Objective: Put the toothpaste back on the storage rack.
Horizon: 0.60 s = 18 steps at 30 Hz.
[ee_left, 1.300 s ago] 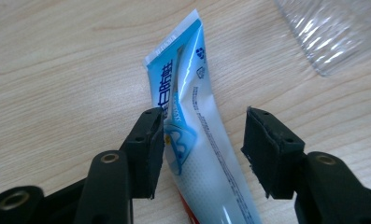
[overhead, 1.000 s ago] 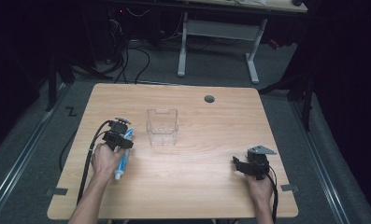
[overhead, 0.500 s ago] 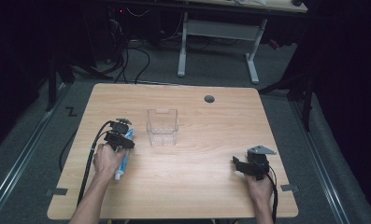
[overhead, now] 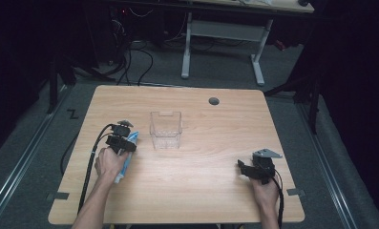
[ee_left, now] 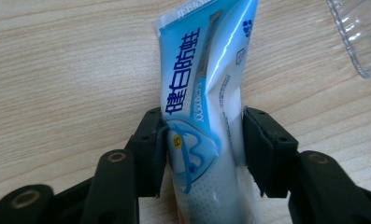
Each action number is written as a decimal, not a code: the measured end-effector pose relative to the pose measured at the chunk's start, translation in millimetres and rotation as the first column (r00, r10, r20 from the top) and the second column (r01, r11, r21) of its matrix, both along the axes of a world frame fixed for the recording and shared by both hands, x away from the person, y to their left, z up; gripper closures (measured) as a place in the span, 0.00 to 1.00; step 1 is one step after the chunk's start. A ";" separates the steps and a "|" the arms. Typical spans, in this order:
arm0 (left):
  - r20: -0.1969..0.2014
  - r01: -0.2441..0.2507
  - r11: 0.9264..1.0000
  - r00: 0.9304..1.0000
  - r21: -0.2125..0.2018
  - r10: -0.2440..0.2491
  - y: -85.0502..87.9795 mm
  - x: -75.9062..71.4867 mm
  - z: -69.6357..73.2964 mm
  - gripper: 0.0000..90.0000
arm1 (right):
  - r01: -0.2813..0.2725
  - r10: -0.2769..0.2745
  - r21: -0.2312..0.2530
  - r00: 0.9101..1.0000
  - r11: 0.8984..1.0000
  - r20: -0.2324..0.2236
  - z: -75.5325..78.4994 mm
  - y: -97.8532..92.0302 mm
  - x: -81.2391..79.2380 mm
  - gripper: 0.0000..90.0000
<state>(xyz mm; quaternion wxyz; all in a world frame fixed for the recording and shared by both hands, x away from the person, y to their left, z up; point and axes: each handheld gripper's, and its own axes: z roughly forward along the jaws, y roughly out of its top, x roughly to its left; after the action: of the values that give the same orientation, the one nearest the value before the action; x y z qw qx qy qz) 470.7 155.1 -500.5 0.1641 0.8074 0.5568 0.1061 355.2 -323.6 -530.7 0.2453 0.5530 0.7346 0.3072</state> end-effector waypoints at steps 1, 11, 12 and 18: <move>0.000 0.000 1.000 1.000 0.000 0.000 0.0 0.0 0.0 0.60 | -0.001 0.001 -0.001 1.000 1.000 0.001 0.0 -0.1 0.1 0.34; 0.004 0.060 0.998 0.998 -0.027 -0.059 -1.0 -5.0 5.7 0.78 | -0.001 0.001 0.000 1.000 1.000 0.002 -0.1 0.0 0.1 0.34; 0.004 0.060 0.998 0.998 -0.027 -0.059 -1.0 -5.0 5.7 0.79 | 0.000 0.000 0.001 1.000 1.000 0.001 -0.1 0.0 0.1 0.34; 0.012 0.085 0.996 0.996 -0.024 -0.085 -2.8 -6.7 6.0 0.80 | -0.001 0.001 0.000 1.000 1.000 0.002 -0.1 -0.1 0.2 0.34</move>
<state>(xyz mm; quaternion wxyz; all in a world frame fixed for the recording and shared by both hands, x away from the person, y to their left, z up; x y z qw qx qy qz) 463.9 152.4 -494.4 0.1813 0.8277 0.5222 0.0968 355.4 -323.6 -530.9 0.2459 0.5521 0.7347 0.3080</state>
